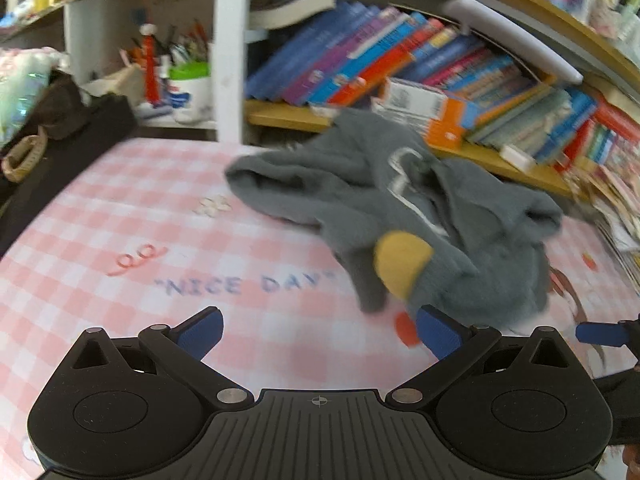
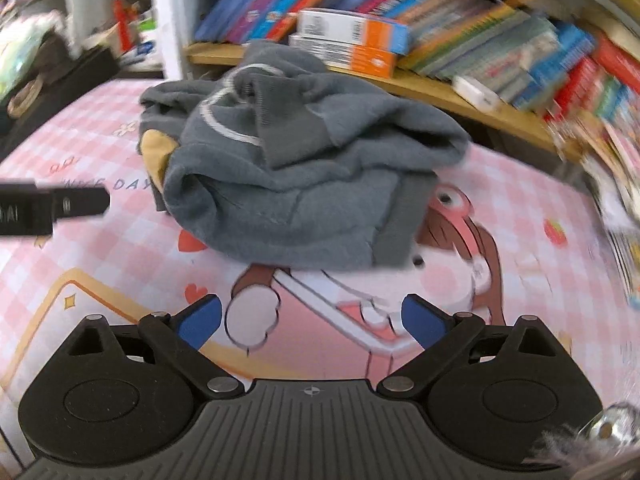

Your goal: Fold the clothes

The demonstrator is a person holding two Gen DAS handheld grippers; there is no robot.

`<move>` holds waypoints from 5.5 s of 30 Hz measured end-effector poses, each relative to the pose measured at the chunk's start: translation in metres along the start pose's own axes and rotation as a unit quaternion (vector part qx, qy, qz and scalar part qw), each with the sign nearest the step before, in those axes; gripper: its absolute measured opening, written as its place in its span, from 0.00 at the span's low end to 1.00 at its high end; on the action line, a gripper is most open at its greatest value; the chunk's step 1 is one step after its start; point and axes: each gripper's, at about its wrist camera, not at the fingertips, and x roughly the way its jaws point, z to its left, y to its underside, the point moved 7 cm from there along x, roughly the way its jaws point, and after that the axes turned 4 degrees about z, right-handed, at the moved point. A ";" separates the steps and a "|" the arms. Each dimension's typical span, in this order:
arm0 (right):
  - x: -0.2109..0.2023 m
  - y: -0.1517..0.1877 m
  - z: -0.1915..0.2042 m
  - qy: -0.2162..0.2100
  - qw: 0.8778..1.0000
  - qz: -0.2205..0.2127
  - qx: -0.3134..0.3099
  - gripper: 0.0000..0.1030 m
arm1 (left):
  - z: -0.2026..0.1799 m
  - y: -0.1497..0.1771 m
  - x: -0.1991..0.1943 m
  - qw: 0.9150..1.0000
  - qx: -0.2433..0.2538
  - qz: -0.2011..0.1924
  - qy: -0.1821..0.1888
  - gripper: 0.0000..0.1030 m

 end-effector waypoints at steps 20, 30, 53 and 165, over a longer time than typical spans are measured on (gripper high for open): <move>0.033 -0.053 0.005 -0.037 0.999 -0.008 -0.027 0.11 | 0.043 -0.006 0.004 0.993 -0.113 -0.020 0.020 1.00; -0.037 0.026 0.005 -0.125 0.988 0.054 0.075 0.09 | 0.044 0.013 0.001 0.987 -0.122 0.031 0.096 0.96; -0.170 0.093 -0.089 -0.045 0.918 -0.092 0.382 0.07 | 0.014 -0.066 0.044 0.976 -0.032 0.030 0.214 0.07; -0.079 0.106 -0.094 0.020 0.982 -0.003 0.186 0.49 | 0.182 0.085 -0.066 0.961 -0.273 0.039 -0.024 0.39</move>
